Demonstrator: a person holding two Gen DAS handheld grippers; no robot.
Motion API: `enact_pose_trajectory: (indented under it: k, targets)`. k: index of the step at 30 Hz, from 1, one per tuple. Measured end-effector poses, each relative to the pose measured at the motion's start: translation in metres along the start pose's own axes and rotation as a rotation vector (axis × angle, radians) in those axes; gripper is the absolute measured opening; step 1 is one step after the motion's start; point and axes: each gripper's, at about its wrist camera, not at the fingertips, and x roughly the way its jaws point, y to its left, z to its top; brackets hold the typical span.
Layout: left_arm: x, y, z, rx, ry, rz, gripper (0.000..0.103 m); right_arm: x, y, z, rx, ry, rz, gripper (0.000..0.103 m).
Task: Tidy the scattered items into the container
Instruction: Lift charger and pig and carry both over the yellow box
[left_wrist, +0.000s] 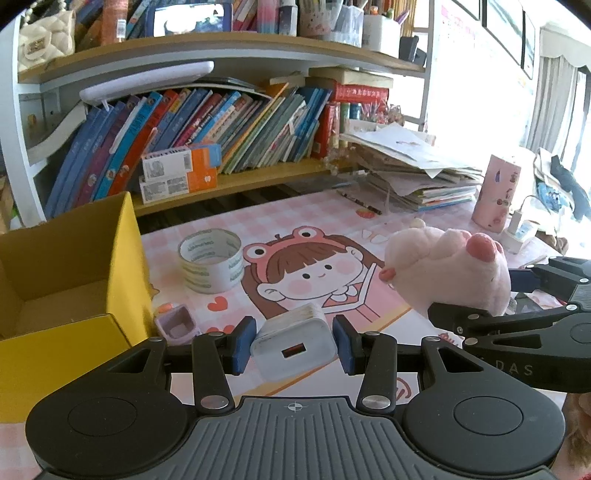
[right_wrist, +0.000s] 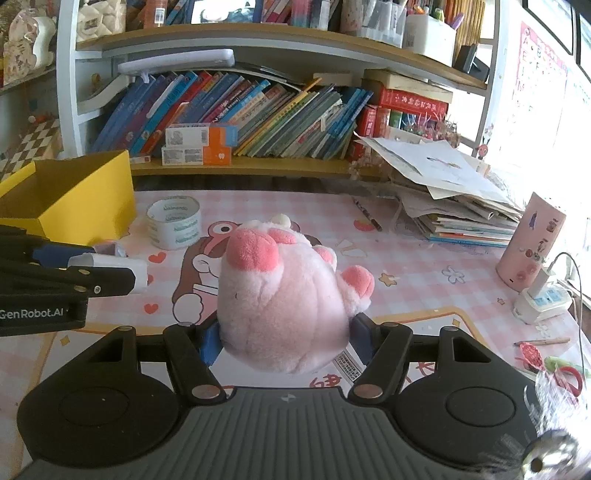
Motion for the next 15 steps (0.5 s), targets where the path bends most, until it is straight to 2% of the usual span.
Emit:
enact_pose_trajectory:
  k: [15]
  targets:
    - [-0.053, 0.035, 0.002, -0.035, -0.087, -0.016, 0.044, -0.038, 0.042, 0.018, -0.040, -0.097, 0.033, 0.065]
